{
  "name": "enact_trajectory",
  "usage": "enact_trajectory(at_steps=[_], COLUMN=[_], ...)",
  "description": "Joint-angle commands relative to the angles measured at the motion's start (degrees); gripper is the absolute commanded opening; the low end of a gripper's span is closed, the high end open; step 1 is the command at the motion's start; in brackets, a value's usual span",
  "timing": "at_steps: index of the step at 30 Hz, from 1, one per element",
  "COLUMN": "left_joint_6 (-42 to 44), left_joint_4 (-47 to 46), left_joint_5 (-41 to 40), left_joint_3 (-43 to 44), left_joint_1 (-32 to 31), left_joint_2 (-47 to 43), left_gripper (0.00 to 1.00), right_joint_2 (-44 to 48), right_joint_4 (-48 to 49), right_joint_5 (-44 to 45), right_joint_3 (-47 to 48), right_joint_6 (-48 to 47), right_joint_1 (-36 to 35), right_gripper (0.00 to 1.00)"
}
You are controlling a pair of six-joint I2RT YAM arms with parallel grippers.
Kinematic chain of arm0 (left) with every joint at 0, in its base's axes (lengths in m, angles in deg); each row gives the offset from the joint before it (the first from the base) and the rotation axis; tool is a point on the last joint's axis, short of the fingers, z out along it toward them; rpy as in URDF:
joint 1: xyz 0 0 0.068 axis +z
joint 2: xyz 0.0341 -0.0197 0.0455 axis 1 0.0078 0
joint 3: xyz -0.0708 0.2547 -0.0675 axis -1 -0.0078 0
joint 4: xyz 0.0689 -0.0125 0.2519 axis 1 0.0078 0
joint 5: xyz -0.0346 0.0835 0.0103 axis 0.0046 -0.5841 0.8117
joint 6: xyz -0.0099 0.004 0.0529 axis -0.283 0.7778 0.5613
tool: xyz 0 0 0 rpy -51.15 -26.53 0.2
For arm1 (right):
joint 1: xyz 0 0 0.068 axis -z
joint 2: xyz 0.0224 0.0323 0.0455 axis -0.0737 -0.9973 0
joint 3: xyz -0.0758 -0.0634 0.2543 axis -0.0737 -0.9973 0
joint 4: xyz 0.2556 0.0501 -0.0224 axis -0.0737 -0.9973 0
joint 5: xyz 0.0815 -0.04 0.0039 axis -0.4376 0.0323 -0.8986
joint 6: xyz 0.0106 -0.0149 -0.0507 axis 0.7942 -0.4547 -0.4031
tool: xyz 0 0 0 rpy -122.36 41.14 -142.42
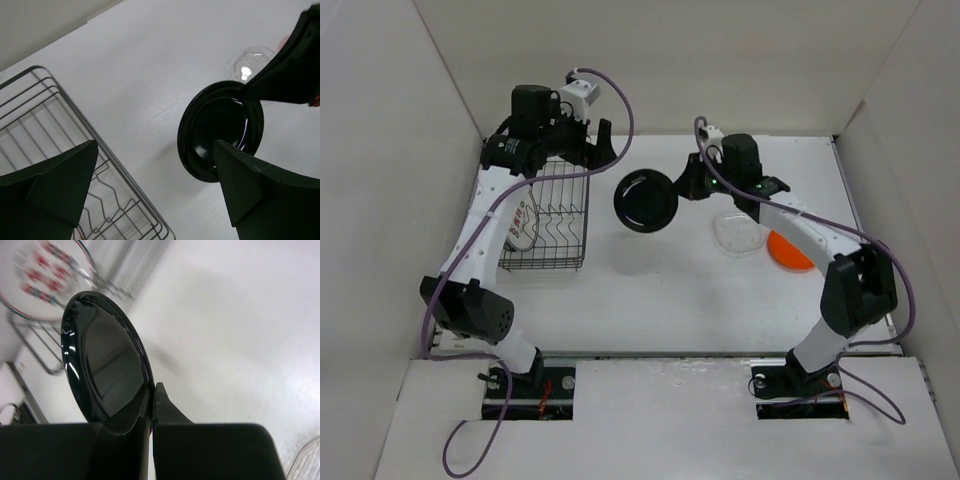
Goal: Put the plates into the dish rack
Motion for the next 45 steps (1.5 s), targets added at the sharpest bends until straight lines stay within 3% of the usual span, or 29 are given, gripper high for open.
enact_trajectory(at_steps=[1,5,9,12,13,14,15,16,25,26,27,28,29,33,34,35,36,41,45], left_joint_6=[2.11,2.11,2.89,3.78,3.78,3.78,3.78,4.30,6.15,5.10,3.35,1.60,-0.68,-4.65,-5.27,-5.28,-5.28,-4.49,-3.96], left_joint_4=[-4.00,-4.00,-3.39,-2.77,-2.16,-1.28,-1.27,-0.66,1.19,1.19,-2.03,-3.46,-4.51,-10.49,-11.20,-11.20,-11.21,-11.73,-11.73], left_joint_5=[6.67,10.01,13.78,16.42,18.08,19.05,19.76,21.16,28.12,26.64,24.80,22.95,21.10,4.96,-3.61,-12.14,-12.22,-41.59,-58.16], left_joint_3=[1.35,1.88,1.88,1.88,1.88,2.49,2.49,3.02,1.80,0.75,-0.22,-1.19,-2.07,-8.22,-10.14,-11.47,-11.48,-18.23,-21.67], left_joint_1=[-0.96,-2.01,-2.01,-2.01,-2.01,-2.01,-2.01,-2.01,-2.01,-2.01,-2.01,-2.01,-2.01,-2.01,-2.01,-2.01,-2.01,-1.40,-1.40], left_joint_2=[1.67,4.84,7.56,8.18,8.88,9.67,9.68,10.20,9.15,9.15,7.32,6.35,5.20,-2.79,-6.11,-8.93,-8.96,-18.60,-21.70], left_gripper=[1.00,1.00,0.87,0.55,0.41,0.15,0.04,0.00,0.00,0.00,0.00,0.00,0.00,0.00,0.00,0.00,0.00,0.00,0.00], right_joint_2=[5.01,7.55,9.75,9.76,9.76,9.76,9.76,9.76,8.18,8.18,8.18,7.57,7.56,7.03,7.03,7.03,7.03,6.51,6.51], right_joint_4=[7.66,10.20,13.89,14.42,14.42,14.42,14.42,14.42,16.27,16.79,16.80,16.80,16.80,16.80,15.66,13.83,13.81,8.19,6.16], right_joint_5=[0.08,-0.63,-1.77,-3.70,-3.71,-3.71,-3.71,-3.71,-5.10,-5.11,-5.11,-5.11,-5.11,-0.64,0.76,2.86,2.89,9.63,11.84], right_joint_3=[3.55,3.12,1.18,1.18,1.18,1.18,1.70,1.71,2.24,2.24,2.24,2.24,2.24,1.18,0.49,0.48,0.48,-0.05,-0.05], right_joint_6=[2.86,2.87,3.40,3.40,3.40,3.40,3.40,3.40,4.45,4.45,4.97,4.98,4.98,4.98,4.98,4.98,4.37,4.36,4.36], right_joint_1=[0.01,0.62,1.86,3.17,3.18,3.18,3.18,3.18,3.70,3.70,3.70,3.70,3.70,4.23,4.23,4.23,4.23,4.76,4.24], right_gripper=[0.00,0.00,0.00,0.00,0.00,0.00,0.00,0.00,0.00,0.00,0.32,0.73,1.00,1.00,1.00,1.00,1.00,1.00,1.00])
